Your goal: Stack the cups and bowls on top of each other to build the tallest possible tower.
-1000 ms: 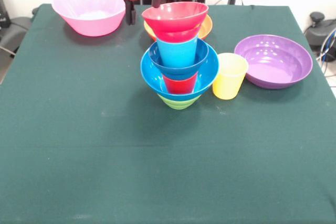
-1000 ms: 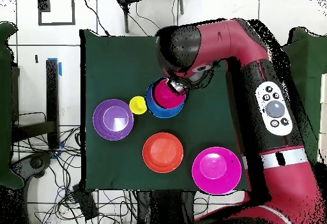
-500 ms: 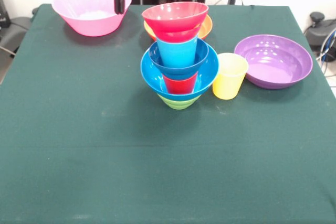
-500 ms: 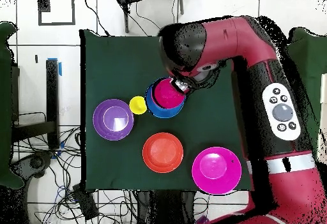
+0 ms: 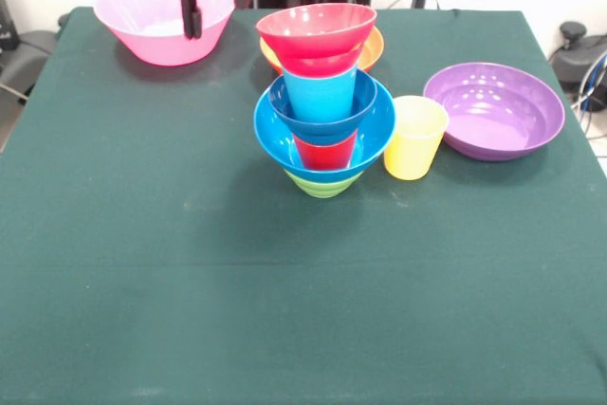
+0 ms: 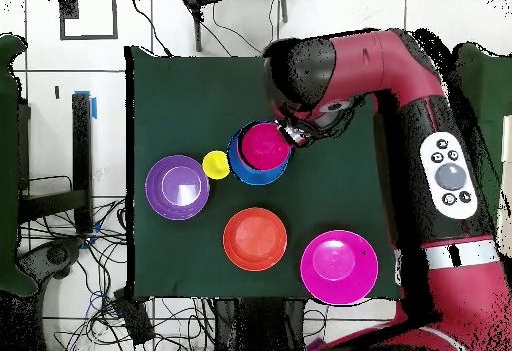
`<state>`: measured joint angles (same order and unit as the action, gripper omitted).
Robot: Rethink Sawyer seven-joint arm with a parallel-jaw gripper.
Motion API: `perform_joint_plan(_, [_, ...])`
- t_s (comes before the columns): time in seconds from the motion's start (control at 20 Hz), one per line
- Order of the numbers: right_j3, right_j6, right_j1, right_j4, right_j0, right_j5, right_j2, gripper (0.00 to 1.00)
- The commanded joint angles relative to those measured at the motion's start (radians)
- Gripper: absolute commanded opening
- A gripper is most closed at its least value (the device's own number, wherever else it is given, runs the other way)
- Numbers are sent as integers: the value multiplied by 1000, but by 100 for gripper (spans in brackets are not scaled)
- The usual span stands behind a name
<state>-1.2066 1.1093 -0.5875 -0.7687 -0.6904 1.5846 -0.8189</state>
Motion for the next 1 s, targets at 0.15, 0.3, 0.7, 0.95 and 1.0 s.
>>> perform_joint_plan(0.15, [89,-465,152,-119,-11,1,35,100])
perform_joint_plan(0.3, [107,-445,194,-97,-8,-23,31,100])
perform_joint_plan(0.7, [129,-479,189,-120,-10,-40,45,100])
perform_joint_plan(0.95, [218,-559,241,-165,2,-19,37,100])
perform_joint_plan(1.0, [231,-587,241,-169,-1,-1,34,100])
